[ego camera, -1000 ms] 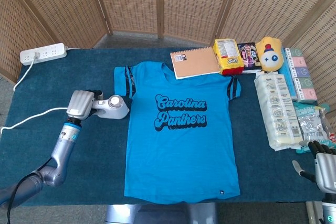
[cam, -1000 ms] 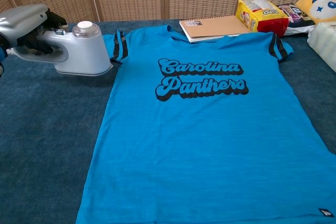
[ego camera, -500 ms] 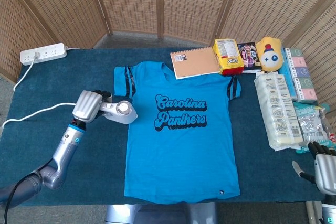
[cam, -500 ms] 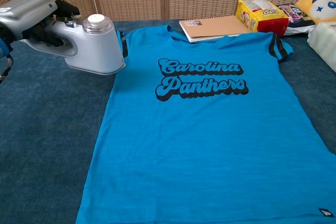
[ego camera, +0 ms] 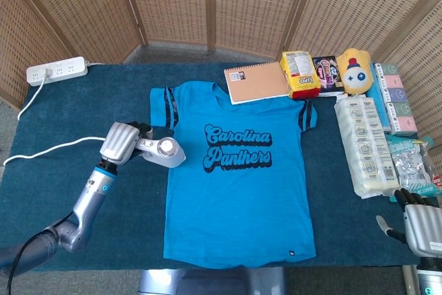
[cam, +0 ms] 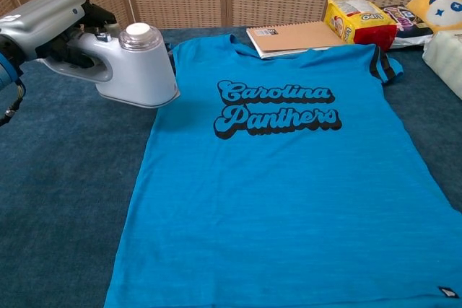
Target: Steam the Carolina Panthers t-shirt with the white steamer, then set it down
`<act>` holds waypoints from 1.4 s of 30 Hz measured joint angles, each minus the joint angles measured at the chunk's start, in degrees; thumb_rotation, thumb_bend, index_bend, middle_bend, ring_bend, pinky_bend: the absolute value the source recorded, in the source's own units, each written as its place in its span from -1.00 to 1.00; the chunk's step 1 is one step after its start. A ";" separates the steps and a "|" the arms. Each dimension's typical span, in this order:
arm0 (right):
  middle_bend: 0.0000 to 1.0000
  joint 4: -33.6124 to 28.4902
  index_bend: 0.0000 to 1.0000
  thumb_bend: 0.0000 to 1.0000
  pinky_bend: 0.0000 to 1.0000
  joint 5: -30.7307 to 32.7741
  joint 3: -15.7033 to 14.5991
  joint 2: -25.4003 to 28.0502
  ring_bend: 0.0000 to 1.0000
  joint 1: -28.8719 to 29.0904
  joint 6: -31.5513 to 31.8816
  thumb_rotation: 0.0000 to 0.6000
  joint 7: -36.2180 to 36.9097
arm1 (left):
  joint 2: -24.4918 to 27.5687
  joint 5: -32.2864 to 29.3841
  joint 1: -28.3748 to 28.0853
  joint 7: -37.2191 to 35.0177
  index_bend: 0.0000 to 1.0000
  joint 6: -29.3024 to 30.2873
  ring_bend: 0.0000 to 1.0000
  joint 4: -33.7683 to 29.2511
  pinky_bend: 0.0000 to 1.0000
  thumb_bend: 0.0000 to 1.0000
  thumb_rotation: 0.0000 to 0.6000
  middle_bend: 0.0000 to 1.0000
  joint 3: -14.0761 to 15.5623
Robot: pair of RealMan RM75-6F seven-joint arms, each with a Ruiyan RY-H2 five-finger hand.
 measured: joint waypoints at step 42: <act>-0.25 3.95 -0.23 -0.75 -0.26 -15.97 -7.17 -11.02 -0.29 6.96 -8.64 0.90 -13.09 | 13.59 -6.51 2.15 2.05 0.15 -0.76 0.21 -14.79 0.46 0.08 1.00 0.33 -4.24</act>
